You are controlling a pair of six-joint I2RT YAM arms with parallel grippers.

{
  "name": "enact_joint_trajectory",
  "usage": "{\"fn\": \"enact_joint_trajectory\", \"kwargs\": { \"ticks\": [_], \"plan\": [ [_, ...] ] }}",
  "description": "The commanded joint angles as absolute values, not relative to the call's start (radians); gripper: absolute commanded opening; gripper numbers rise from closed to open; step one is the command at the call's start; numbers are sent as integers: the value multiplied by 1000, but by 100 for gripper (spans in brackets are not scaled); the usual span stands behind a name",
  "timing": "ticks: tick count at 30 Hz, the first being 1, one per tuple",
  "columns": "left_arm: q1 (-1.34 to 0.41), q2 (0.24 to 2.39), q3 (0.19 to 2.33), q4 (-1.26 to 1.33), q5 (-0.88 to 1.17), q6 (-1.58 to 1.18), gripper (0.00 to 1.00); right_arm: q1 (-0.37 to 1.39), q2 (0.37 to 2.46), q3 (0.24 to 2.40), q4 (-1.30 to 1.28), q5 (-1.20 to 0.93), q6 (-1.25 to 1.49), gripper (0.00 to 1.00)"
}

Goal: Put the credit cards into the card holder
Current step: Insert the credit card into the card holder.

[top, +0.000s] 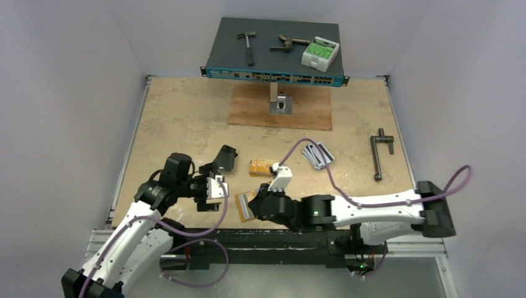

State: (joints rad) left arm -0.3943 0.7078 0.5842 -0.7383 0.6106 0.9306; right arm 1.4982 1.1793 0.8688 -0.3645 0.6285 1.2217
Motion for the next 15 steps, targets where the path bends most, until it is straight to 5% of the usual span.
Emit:
{"fn": "enact_joint_trajectory", "kwargs": {
  "ticks": [1,15],
  "plan": [
    [-399,666,543,-680,674,1105,96,1503,1366,879,-219,637,1196,12],
    [-468,674,402,-538,784,1312,77,1343,1509,762,5,550,1182,0]
  ]
}}
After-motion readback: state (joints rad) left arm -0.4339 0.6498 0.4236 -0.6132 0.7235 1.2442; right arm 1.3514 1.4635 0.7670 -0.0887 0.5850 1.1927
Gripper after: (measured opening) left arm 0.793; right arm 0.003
